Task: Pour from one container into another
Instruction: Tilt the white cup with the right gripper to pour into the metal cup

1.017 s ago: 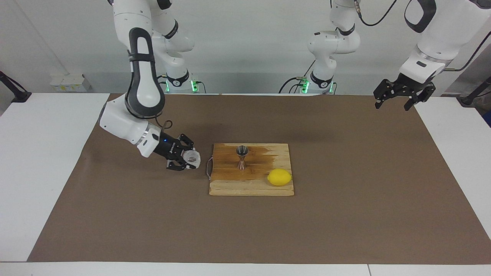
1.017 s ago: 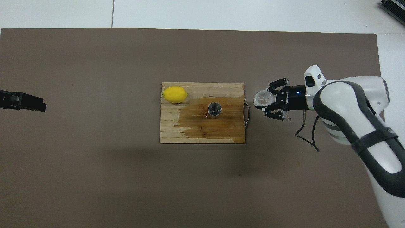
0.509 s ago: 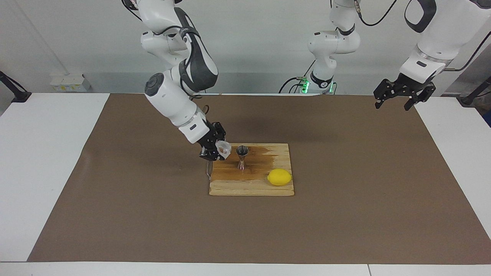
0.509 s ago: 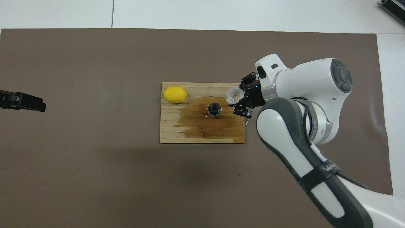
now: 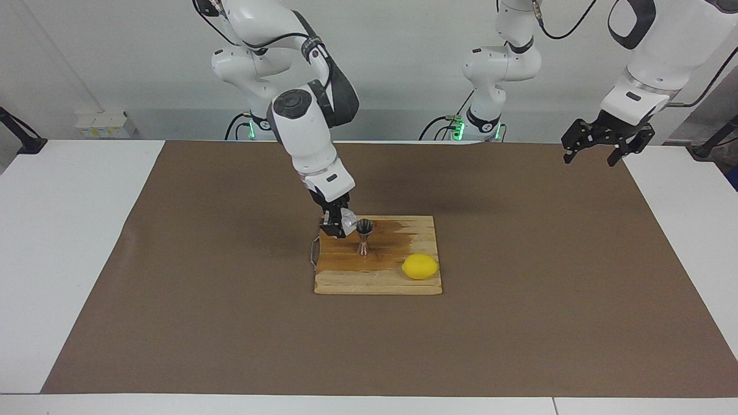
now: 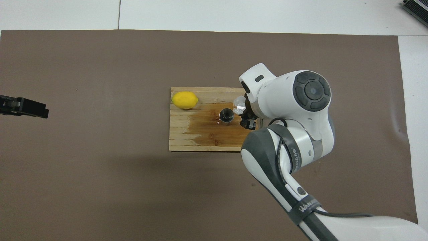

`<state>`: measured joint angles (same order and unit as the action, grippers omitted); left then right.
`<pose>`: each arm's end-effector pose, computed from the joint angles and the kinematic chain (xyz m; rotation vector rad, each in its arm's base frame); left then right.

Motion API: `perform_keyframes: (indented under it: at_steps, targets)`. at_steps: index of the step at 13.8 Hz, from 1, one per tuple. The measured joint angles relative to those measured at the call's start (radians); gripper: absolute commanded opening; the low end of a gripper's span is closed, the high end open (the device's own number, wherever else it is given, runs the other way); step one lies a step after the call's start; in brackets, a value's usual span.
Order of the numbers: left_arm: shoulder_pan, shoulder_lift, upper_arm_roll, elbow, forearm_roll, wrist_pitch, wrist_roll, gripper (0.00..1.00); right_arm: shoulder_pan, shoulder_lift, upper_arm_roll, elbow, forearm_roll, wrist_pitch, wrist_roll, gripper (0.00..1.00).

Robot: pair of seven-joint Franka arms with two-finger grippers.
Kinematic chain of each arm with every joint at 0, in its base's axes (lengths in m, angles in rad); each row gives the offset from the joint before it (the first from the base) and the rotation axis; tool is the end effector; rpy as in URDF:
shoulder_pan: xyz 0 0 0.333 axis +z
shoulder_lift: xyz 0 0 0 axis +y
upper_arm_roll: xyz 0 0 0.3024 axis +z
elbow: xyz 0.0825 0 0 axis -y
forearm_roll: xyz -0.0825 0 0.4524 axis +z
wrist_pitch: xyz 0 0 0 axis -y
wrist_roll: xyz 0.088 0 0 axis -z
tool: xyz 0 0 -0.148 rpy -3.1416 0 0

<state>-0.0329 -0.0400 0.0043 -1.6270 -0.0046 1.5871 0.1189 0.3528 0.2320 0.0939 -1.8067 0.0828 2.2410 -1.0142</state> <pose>0.6118 -0.0181 0.5656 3.1283 -0.2310 0.0005 0.6362 0.3080 0.3516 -2.3536 -2.0054 -0.3419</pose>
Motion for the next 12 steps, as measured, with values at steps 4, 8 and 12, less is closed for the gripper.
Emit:
perform_keyframes:
  at_steps: [4, 8, 12]
  targets:
    - [0.0, 0.0, 0.0, 0.0, 0.0, 0.0, 0.0, 1.0, 0.038, 0.0, 0.0, 0.0, -0.131, -0.01, 0.013, 0.06]
    - [0.0, 0.0, 0.0, 0.0, 0.0, 0.0, 0.0, 1.0, 0.075, -0.002, 0.0, 0.001, -0.239, -0.033, 0.013, 0.06]
    - [0.0, 0.0, 0.0, 0.0, 0.0, 0.0, 0.0, 1.0, 0.086, -0.007, -0.001, 0.001, -0.285, -0.039, 0.013, 0.06]
